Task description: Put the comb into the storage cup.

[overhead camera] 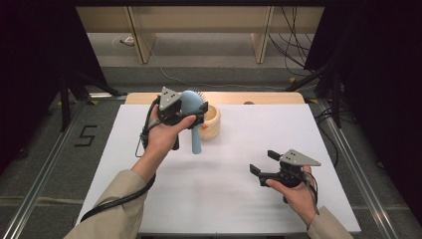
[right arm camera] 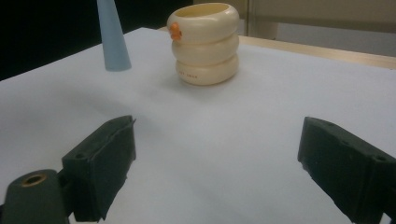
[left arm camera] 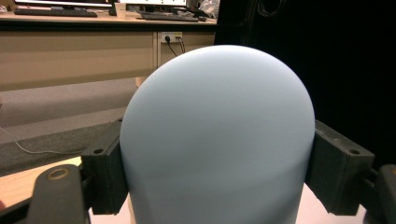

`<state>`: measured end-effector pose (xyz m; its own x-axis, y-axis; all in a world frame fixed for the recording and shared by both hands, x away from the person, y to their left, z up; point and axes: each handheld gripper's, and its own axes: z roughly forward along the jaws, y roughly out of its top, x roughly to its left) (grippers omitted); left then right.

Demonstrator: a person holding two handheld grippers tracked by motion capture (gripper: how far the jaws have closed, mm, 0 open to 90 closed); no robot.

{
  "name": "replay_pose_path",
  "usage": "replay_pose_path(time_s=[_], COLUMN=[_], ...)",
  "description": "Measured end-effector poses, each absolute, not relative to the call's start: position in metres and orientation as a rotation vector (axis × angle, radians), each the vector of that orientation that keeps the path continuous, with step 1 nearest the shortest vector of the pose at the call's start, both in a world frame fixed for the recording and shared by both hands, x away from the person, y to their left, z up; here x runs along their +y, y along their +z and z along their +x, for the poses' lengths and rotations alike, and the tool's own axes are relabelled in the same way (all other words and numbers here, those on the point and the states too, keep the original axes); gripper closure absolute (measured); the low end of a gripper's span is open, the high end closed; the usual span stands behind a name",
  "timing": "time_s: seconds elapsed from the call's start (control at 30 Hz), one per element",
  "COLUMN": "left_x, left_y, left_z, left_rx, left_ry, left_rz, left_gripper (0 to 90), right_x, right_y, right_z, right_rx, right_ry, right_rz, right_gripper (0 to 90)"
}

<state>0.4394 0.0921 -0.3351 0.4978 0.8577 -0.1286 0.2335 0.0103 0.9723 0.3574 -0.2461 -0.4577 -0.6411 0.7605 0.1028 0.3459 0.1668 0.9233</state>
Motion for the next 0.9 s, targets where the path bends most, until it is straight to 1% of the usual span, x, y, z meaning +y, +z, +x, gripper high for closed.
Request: replay_pose_path(time_s=[0.9], left_x=[0.097], left_y=[-0.327], left_z=[0.453], left_rx=[1.004], left_ry=[0.673], left_rz=[1.488], left_gripper=[19.7], right_x=[-0.27], right_y=[-0.458], right_z=[0.344], right_rx=[2.037], right_ry=[1.463], right_rz=[1.062], right_gripper=[11.6])
